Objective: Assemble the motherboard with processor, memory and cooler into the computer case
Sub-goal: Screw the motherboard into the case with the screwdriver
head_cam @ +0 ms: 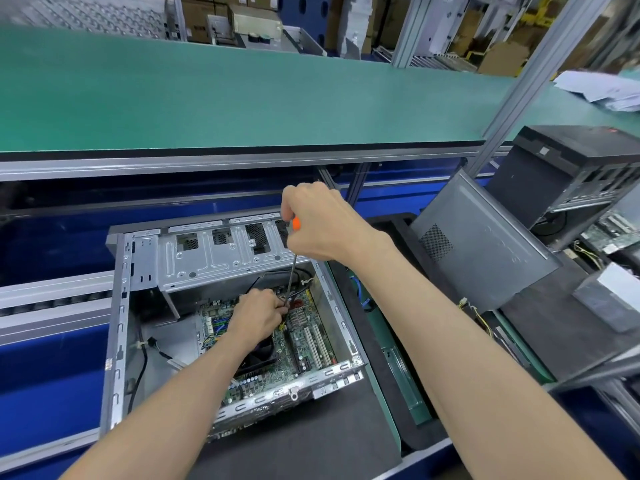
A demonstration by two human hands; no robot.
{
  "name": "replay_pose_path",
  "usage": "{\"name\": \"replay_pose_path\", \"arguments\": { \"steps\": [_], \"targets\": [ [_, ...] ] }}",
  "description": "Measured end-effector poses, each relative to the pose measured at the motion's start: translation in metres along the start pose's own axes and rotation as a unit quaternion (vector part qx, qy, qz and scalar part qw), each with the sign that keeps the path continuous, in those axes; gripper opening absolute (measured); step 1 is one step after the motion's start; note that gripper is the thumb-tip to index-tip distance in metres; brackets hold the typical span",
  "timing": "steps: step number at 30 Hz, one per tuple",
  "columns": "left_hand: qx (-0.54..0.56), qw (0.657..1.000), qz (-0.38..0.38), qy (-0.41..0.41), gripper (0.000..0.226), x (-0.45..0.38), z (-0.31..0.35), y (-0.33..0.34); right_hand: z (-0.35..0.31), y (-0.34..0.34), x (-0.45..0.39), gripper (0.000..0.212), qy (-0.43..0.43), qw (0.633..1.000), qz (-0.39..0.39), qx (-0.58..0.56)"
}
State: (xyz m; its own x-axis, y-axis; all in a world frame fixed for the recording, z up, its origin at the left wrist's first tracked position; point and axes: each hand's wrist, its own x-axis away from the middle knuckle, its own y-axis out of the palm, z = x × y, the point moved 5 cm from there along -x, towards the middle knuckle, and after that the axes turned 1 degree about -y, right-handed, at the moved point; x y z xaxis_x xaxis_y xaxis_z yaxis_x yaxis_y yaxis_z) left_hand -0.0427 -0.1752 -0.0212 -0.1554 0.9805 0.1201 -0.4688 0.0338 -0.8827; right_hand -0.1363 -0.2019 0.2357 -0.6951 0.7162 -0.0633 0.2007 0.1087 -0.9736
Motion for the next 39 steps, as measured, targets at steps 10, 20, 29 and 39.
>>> {"name": "replay_pose_path", "arguments": {
  "steps": [10,20,29,39],
  "targets": [
    [0.016,1.0,0.007,0.02,0.016,-0.002,0.0,0.001,0.006,-0.002,0.0,0.026,-0.004,0.999,0.0,0.044],
    [0.013,1.0,-0.002,0.018,0.019,-0.002,-0.002,0.002,-0.003,-0.002,0.001,0.034,0.014,0.978,0.105,0.18],
    [0.006,1.0,0.012,0.023,0.022,0.0,-0.002,0.002,0.0,-0.002,0.002,0.022,0.033,0.986,0.073,0.145],
    [0.012,1.0,0.012,0.022,0.02,-0.001,-0.002,0.002,-0.004,-0.001,0.0,0.008,0.009,0.999,0.014,0.052]
  ]
}}
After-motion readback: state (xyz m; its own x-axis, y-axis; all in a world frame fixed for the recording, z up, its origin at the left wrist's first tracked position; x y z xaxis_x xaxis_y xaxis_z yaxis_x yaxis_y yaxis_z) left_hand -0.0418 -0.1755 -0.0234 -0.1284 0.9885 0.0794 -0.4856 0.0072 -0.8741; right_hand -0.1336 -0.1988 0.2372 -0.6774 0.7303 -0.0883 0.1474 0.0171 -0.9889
